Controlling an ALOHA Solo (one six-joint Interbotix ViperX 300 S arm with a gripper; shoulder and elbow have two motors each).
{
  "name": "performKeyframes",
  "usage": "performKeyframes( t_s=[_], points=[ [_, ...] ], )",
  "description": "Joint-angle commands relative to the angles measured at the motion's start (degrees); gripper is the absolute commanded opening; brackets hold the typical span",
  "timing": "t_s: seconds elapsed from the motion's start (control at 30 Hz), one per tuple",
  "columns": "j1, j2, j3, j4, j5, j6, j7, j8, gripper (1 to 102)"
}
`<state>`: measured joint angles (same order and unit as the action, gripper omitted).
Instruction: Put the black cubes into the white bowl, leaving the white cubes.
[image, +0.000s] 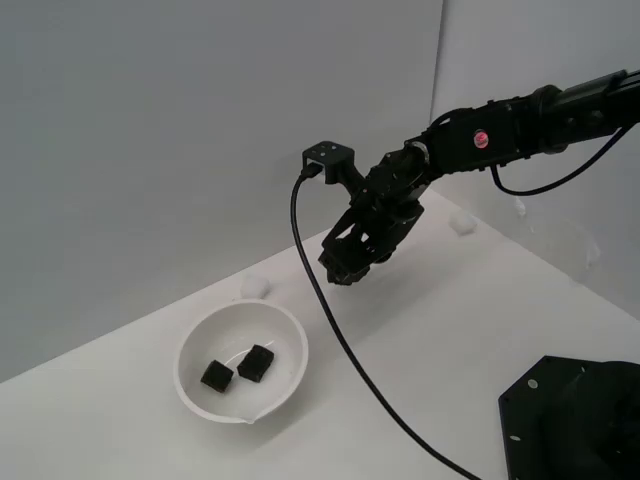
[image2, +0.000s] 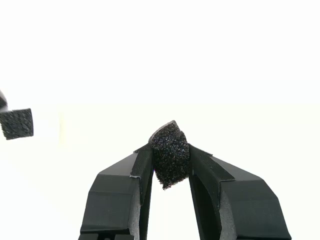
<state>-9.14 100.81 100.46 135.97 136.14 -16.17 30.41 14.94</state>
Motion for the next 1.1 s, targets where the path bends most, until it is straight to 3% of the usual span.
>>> performKeyframes(
  t_s=[0.0, 0.4, 0.9, 1.07],
  points=[
    [0.3, 4.7, 5.0, -0.4, -1.0, -0.4, 1.2, 0.9, 3],
    [-0.9, 15.8, 16.2, -1.0, -1.4, -0.9, 5.6, 0.3, 3],
    [-14.9, 18.6, 19.0, -4.6, -5.2, -1.9, 6.1, -5.2, 3],
    [-17.8, 18.2, 18.3, -5.4, -5.9, -2.4, 5.8, -5.9, 3]
  ],
)
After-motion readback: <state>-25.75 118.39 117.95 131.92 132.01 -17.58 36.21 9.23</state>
